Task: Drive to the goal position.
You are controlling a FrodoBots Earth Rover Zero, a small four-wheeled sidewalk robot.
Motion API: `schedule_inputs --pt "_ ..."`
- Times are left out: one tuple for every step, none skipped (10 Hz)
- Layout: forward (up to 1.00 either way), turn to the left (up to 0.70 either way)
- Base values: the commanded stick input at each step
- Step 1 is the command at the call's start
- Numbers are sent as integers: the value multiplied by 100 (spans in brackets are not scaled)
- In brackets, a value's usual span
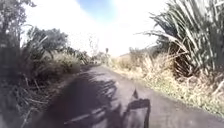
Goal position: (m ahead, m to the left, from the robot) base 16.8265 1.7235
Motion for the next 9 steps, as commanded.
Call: schedule_inputs --pt "85 0" --pt "85 0" --pt "85 0" --pt "85 0" --pt "85 0" --pt "85 0" --pt "85 0" --pt "85 0" --pt "85 0"
